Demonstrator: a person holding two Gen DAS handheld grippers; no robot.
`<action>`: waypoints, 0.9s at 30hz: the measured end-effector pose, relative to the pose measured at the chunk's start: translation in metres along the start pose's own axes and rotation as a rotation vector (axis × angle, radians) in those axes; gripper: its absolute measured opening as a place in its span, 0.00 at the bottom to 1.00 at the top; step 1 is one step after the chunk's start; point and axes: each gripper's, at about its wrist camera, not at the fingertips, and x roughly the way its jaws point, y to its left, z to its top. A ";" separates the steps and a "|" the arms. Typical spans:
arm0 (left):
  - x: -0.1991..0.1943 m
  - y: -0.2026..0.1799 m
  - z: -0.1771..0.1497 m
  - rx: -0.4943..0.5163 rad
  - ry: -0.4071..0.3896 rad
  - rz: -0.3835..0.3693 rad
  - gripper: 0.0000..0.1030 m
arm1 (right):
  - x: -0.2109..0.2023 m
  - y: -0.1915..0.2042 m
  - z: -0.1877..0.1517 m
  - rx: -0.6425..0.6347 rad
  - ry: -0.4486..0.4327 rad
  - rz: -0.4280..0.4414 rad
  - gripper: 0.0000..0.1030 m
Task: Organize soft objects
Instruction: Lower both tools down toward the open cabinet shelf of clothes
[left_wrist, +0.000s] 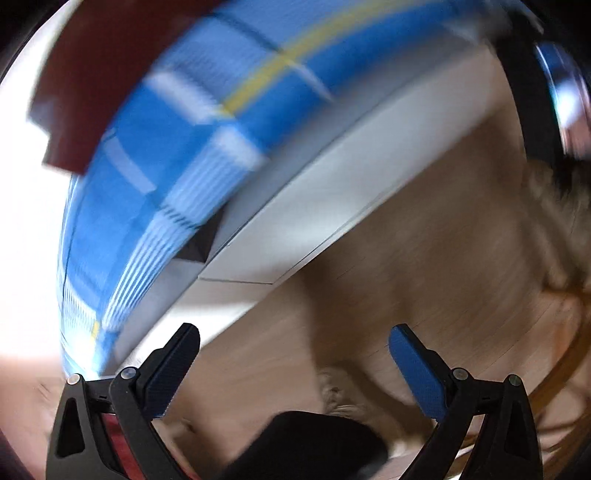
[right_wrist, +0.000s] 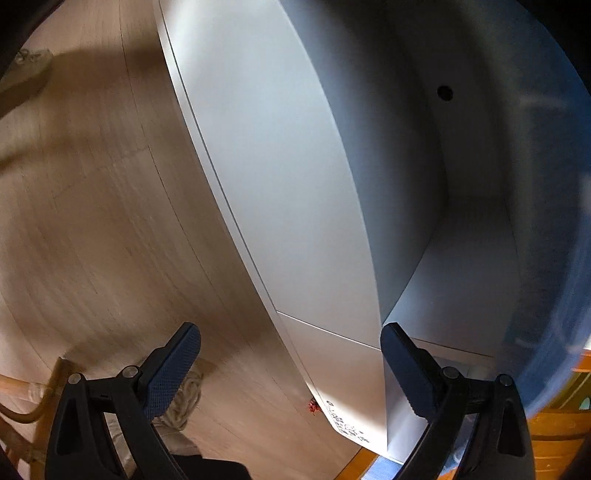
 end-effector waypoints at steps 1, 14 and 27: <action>0.003 -0.007 0.001 0.054 -0.007 0.026 1.00 | 0.006 0.004 0.002 -0.016 0.000 -0.026 0.96; 0.060 -0.051 0.024 0.433 -0.061 0.162 1.00 | 0.033 0.012 0.004 -0.143 -0.008 -0.076 0.93; 0.101 -0.041 0.047 0.442 -0.029 0.183 1.00 | 0.044 0.019 0.016 -0.166 0.007 -0.106 0.95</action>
